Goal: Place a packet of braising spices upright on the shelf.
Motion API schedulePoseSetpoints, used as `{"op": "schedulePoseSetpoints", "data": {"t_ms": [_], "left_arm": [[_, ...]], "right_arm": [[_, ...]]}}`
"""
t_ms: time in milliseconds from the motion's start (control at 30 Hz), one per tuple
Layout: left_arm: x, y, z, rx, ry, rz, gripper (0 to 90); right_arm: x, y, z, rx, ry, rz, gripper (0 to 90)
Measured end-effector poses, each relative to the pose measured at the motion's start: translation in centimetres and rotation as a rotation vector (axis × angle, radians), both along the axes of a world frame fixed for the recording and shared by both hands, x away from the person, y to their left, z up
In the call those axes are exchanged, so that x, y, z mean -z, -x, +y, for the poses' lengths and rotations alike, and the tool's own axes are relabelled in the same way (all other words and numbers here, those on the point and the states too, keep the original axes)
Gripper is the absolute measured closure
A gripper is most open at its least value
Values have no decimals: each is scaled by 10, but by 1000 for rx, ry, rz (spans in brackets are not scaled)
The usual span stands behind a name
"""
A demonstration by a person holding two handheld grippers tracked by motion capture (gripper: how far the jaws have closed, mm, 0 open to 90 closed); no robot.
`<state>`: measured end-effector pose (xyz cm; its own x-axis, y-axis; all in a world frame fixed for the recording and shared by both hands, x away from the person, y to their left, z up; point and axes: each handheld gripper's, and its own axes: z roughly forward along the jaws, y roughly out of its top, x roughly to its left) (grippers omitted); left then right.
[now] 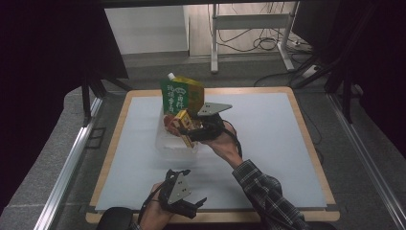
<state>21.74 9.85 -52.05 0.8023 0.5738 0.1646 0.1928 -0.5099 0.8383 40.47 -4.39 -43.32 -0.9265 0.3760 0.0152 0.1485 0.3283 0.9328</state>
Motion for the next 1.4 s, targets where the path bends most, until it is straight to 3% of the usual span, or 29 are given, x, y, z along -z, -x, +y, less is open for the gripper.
{"op": "schedulePoseSetpoints", "data": {"t_ms": [467, 767, 900, 1100, 1267, 1333, 1400], "left_arm": [[0, 0, 1, 2, -1, -3, 14], [0, 0, 0, 3, -3, -1, 15], [0, 0, 0, 5, -6, -2, 15], [0, 0, 0, 6, -5, 0, 15], [1, 0, -1, 9, -10, 3, 15], [1, 0, -1, 10, -12, 3, 15], [1, 0, -2, 12, -15, 3, 15]], "right_arm": [[17, 1, 21, -12, -10, 13, 317], [18, 4, 18, -4, -20, 13, 319], [28, 4, 17, 11, 16, 33, 319], [38, -1, 9, 20, -37, 77, 321], [50, 5, 7, 23, 27, 37, 323], [54, 8, 4, 31, 8, 20, 324], [56, 8, 2, 43, 0, 39, 326]]}}
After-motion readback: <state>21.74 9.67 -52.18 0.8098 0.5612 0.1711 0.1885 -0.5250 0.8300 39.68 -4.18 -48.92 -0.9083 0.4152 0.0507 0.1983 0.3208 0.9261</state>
